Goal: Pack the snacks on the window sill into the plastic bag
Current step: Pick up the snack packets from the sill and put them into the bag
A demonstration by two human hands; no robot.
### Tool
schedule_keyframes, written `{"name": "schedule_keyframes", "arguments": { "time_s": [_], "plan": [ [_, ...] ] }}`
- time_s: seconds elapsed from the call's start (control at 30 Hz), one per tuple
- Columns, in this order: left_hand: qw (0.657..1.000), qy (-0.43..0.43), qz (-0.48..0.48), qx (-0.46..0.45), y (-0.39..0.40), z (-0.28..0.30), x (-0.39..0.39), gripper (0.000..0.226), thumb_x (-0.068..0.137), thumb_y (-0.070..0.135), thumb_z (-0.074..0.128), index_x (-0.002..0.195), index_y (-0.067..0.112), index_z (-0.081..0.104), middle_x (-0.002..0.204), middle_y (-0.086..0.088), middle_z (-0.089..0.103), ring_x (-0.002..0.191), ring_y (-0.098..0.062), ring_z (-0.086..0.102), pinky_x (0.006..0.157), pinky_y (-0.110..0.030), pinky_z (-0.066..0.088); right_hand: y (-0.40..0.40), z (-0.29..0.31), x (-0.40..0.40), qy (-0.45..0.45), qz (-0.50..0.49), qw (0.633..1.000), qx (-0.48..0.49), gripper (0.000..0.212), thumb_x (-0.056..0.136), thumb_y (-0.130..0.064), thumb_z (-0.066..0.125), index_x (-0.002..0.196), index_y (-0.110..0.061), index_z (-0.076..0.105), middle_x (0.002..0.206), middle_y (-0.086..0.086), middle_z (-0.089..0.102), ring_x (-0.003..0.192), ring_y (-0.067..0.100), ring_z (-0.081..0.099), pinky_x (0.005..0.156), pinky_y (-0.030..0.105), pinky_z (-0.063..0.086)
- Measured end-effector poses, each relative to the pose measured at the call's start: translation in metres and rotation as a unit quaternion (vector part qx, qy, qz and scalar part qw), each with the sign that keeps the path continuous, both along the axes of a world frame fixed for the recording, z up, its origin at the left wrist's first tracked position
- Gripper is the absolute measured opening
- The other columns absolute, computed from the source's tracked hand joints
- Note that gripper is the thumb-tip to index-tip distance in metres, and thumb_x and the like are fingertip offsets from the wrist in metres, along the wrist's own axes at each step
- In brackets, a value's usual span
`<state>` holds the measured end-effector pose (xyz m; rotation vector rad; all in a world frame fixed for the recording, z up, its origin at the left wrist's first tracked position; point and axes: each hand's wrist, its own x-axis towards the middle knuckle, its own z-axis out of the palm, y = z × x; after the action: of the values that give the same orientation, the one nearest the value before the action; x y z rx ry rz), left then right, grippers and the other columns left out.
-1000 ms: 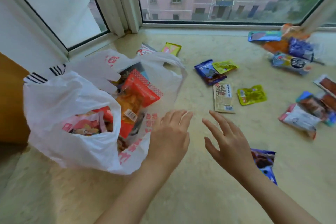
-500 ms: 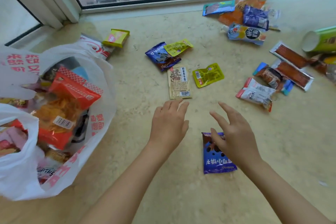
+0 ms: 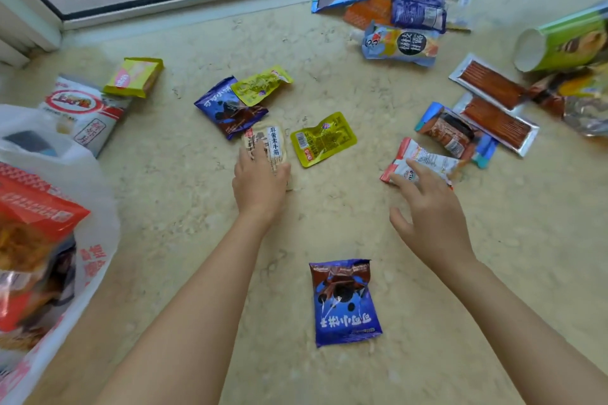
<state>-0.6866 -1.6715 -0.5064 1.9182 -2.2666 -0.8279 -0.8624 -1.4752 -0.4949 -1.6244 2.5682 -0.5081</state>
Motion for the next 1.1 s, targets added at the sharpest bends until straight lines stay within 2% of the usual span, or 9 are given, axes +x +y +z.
{"name": "schedule_keyframes", "arguments": {
  "time_s": [0.13,0.23,0.3,0.37,0.5,0.73,0.9,0.97,1.1],
  "plan": [
    [0.995,0.033,0.074,-0.058,-0.007,-0.005,-0.01,0.077,0.085,0.034,0.069,0.149,0.021,0.026,0.149,-0.008,0.035,0.133,-0.029,0.034,0.107,-0.04,0.031,-0.015,-0.007,-0.014,0.014,0.003,0.999,0.031,0.057,0.066,-0.013,0.075,0.122,-0.007,0.06,0.131,0.022,0.052,0.117,0.04,0.051,0.094,0.049,0.042],
    [0.955,0.202,0.217,0.009,-0.011,-0.005,-0.011,0.082,0.073,0.018,0.081,0.14,0.025,0.036,0.126,0.0,0.056,0.11,-0.019,0.057,0.097,-0.037,0.047,-0.025,-0.011,-0.02,0.01,-0.001,0.999,0.039,0.059,0.066,-0.013,0.077,0.122,-0.006,0.061,0.131,0.024,0.052,0.118,0.042,0.051,0.093,0.053,0.042],
    [0.915,0.298,0.265,0.068,-0.007,-0.002,-0.009,0.055,0.079,0.011,0.076,0.127,0.02,0.052,0.113,0.002,0.066,0.09,-0.011,0.067,0.08,-0.033,0.057,-0.03,-0.015,-0.023,-0.002,0.002,0.999,0.048,0.059,0.067,-0.013,0.076,0.124,-0.007,0.06,0.134,0.023,0.051,0.122,0.041,0.049,0.097,0.057,0.04],
    [0.916,0.315,0.239,0.07,0.0,0.002,-0.005,0.023,0.087,0.013,0.069,0.108,0.02,0.065,0.104,0.001,0.071,0.084,-0.009,0.069,0.074,-0.029,0.058,-0.031,-0.018,-0.024,-0.009,0.014,0.998,0.066,0.06,0.069,-0.013,0.075,0.127,-0.009,0.058,0.137,0.021,0.049,0.127,0.039,0.046,0.102,0.061,0.035],
    [0.89,0.4,0.213,0.056,0.0,0.021,-0.005,0.013,0.094,0.015,0.061,0.098,0.025,0.068,0.096,0.005,0.073,0.086,-0.01,0.071,0.069,-0.023,0.056,-0.03,-0.022,-0.03,-0.016,0.03,0.997,0.072,0.06,0.071,-0.014,0.076,0.128,-0.011,0.058,0.138,0.019,0.049,0.129,0.037,0.045,0.106,0.06,0.028],
    [0.895,0.406,0.175,0.051,-0.023,0.048,-0.036,0.017,0.099,0.025,0.053,0.099,0.017,0.067,0.094,0.003,0.073,0.086,-0.012,0.07,0.071,-0.03,0.056,-0.039,-0.019,-0.042,-0.038,0.016,0.998,0.043,0.062,0.069,-0.01,0.075,0.128,-0.009,0.056,0.138,0.021,0.047,0.127,0.038,0.044,0.106,0.055,0.033],
    [0.918,0.36,0.126,0.108,-0.015,0.041,-0.056,0.021,0.1,0.032,0.049,0.096,0.02,0.066,0.092,0.005,0.074,0.084,-0.009,0.07,0.075,-0.033,0.056,-0.039,-0.01,-0.055,-0.037,-0.039,0.991,0.122,0.078,0.069,-0.037,0.073,0.14,-0.021,0.043,0.147,0.009,0.041,0.128,0.033,0.042,0.105,0.05,0.031],
    [0.913,0.364,0.137,0.126,-0.007,0.038,-0.059,0.022,0.101,0.031,0.047,0.1,0.019,0.065,0.095,0.004,0.074,0.086,-0.011,0.071,0.078,-0.038,0.057,-0.036,-0.008,-0.057,-0.048,-0.047,0.986,0.155,0.081,0.069,-0.038,0.07,0.143,-0.028,0.037,0.146,0.005,0.04,0.123,0.03,0.045,0.1,0.043,0.034],
    [0.89,0.384,0.181,0.166,0.006,0.039,-0.058,0.02,0.1,0.025,0.049,0.106,0.013,0.064,0.09,0.001,0.075,0.083,-0.016,0.073,0.08,-0.044,0.058,-0.031,-0.004,-0.053,-0.047,-0.033,0.985,0.161,0.07,0.071,-0.031,0.07,0.137,-0.03,0.046,0.137,0.007,0.048,0.118,0.029,0.047,0.091,0.038,0.037]
  ]
}}
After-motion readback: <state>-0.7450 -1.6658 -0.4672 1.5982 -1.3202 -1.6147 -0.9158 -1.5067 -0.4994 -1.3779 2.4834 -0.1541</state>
